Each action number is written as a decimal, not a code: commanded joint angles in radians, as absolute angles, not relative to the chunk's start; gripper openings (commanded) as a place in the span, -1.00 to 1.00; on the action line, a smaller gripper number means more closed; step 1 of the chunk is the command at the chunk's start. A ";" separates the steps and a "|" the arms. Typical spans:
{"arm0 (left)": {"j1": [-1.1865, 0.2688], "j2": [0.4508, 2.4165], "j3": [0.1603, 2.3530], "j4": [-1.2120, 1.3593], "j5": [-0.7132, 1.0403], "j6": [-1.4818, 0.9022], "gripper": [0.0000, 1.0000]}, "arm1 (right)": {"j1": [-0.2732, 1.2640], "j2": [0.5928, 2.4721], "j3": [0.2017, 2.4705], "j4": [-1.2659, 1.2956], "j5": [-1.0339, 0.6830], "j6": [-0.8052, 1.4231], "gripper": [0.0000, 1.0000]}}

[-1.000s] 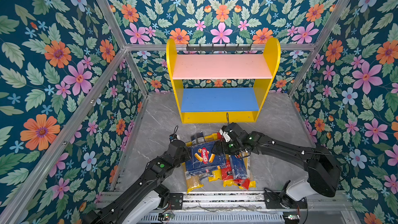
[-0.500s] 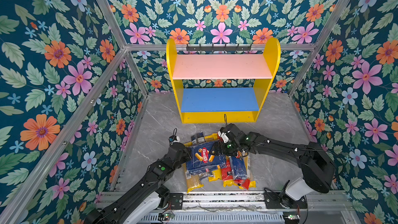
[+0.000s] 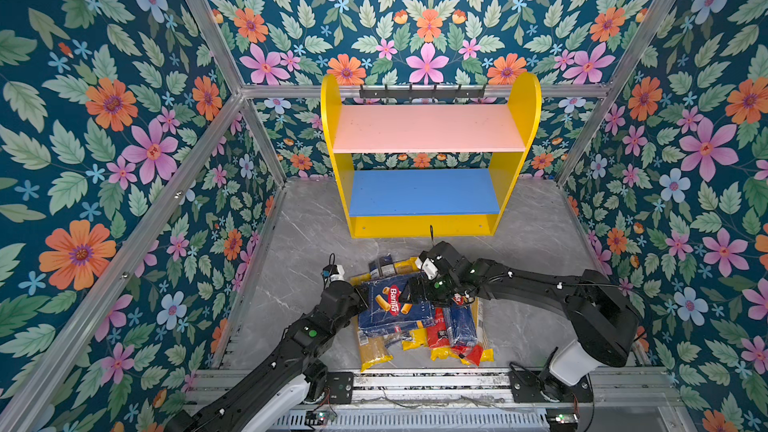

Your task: Place and organize the pasta boxes and bags onto the shelf

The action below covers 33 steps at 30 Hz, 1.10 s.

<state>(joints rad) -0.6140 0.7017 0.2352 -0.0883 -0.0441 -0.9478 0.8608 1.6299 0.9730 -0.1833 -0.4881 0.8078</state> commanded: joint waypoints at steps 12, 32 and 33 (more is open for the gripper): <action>-0.615 0.690 0.240 -0.107 0.019 -0.974 -0.44 | 0.870 1.626 0.966 0.029 -0.674 0.884 0.68; -0.615 0.559 0.440 -0.437 -0.198 -0.879 0.37 | 0.868 1.557 0.982 0.086 -0.653 0.874 0.03; -0.615 0.556 0.455 -0.455 -0.206 -0.874 0.38 | 0.867 1.554 0.982 0.091 -0.653 0.876 0.01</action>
